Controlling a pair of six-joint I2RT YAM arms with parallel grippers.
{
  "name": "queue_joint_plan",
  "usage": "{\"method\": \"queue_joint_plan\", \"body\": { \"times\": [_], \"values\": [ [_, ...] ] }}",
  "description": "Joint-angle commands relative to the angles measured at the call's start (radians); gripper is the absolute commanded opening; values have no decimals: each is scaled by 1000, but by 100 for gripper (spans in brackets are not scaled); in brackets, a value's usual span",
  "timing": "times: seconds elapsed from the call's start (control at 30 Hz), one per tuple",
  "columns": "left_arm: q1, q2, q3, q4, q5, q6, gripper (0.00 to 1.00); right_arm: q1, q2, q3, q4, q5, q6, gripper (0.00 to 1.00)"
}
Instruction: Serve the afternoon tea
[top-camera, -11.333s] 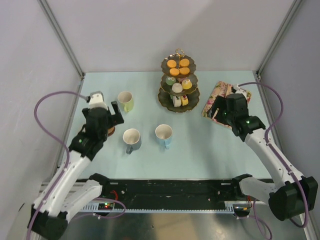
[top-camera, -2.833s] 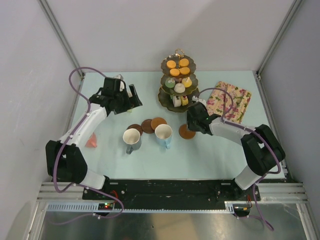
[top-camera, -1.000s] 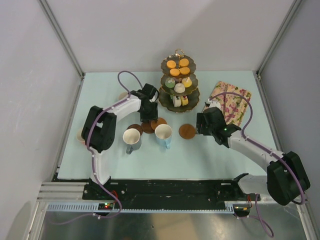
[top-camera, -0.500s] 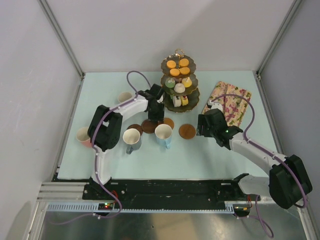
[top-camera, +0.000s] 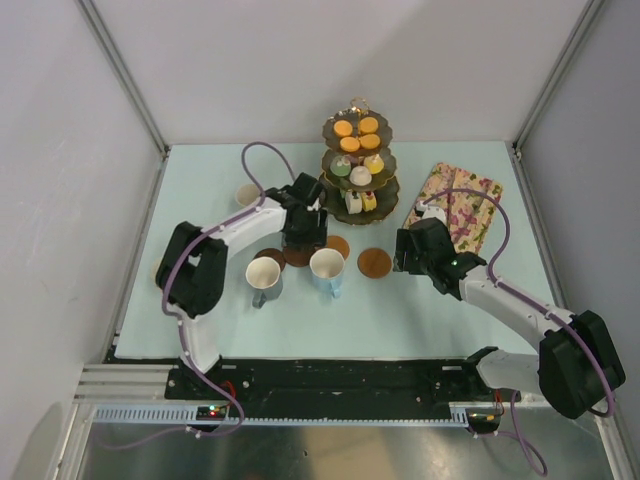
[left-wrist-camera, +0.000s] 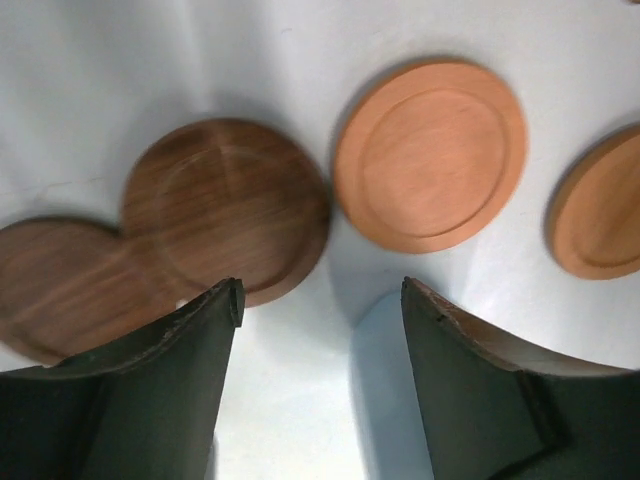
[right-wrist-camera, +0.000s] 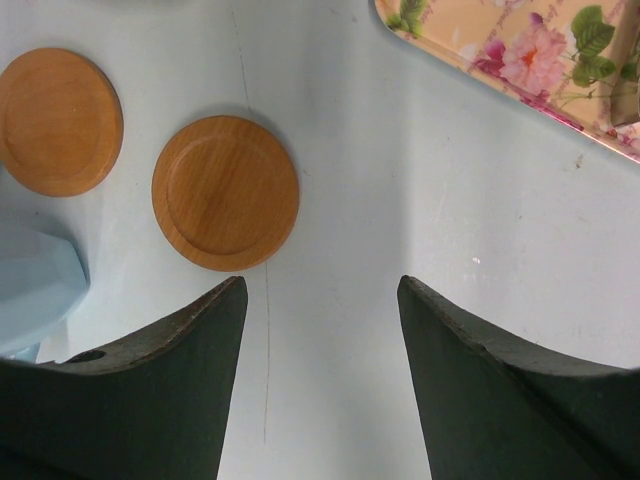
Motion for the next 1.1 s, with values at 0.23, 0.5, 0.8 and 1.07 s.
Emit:
{"method": "queue_joint_plan", "body": {
  "times": [0.23, 0.5, 0.8, 1.07],
  "values": [
    [15, -165, -168, 2, -157, -12, 77, -15, 0, -8, 33, -5, 6, 68],
    [-3, -139, -178, 2, -141, -12, 80, -30, 9, -9, 41, -20, 4, 68],
    [-10, -72, -146, 6, -121, -16, 70, -41, 19, -9, 48, -32, 8, 68],
    [12, -14, -79, 8, -160, -4, 67, -45, 21, -8, 47, -35, 10, 68]
  ]
}}
